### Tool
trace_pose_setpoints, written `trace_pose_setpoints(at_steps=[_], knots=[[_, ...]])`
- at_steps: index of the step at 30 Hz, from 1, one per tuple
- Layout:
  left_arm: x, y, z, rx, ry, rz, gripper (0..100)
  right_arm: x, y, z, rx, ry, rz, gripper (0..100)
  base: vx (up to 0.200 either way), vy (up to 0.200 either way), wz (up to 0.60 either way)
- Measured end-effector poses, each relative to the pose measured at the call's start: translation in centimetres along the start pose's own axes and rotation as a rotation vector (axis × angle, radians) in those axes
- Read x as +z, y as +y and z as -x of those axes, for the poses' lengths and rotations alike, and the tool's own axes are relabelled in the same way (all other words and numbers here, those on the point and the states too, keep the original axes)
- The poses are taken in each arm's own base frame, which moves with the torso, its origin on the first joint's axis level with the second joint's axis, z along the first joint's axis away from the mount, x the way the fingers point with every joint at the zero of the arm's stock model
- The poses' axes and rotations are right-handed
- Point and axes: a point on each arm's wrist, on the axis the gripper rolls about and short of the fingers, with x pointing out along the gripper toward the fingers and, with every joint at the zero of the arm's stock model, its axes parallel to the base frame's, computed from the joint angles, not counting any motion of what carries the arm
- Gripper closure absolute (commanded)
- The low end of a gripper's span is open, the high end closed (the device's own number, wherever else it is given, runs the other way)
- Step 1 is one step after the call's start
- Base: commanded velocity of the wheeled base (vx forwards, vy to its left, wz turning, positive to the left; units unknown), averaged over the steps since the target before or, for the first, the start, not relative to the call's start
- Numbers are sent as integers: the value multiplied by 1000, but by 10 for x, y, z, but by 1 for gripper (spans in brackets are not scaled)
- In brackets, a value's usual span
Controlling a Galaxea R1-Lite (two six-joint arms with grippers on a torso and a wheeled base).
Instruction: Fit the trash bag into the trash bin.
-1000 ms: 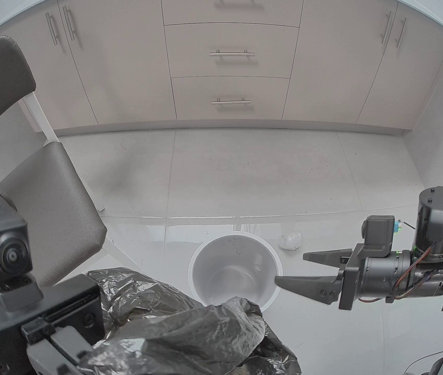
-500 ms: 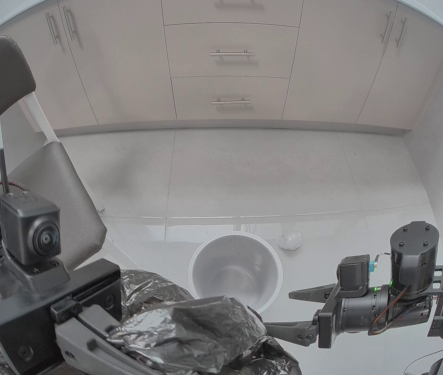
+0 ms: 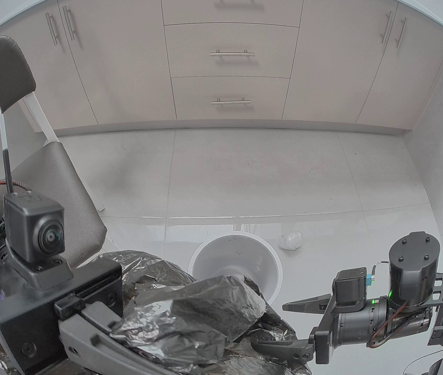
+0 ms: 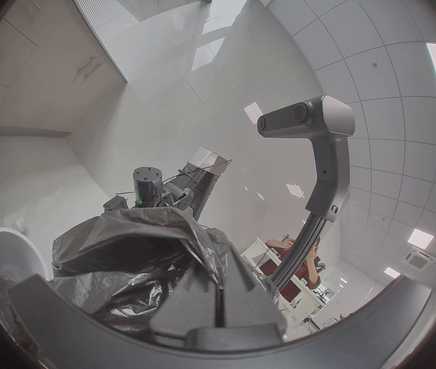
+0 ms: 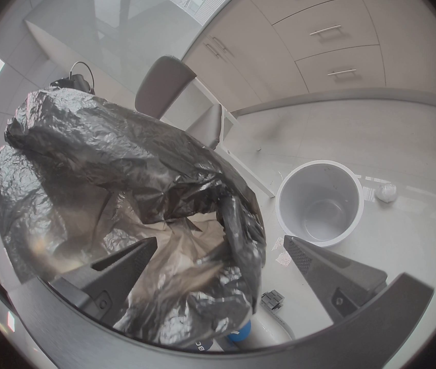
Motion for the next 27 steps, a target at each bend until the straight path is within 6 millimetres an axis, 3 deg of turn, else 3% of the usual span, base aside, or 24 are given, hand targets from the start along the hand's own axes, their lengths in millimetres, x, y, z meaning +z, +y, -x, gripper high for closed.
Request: trace_pose_setpoints(at_steps=[12, 13, 27], knots=[[0, -2, 0, -2, -1, -4, 100, 10, -6, -41, -4, 31, 17, 0, 0, 0, 0], [0, -2, 0, -2, -1, -5, 100, 10, -6, -44, -4, 36, 17, 100, 0, 0, 0], [-2, -3, 1, -4, 1, -5, 100, 7, -11, -49, -40, -1, 18, 100, 0, 0, 0]])
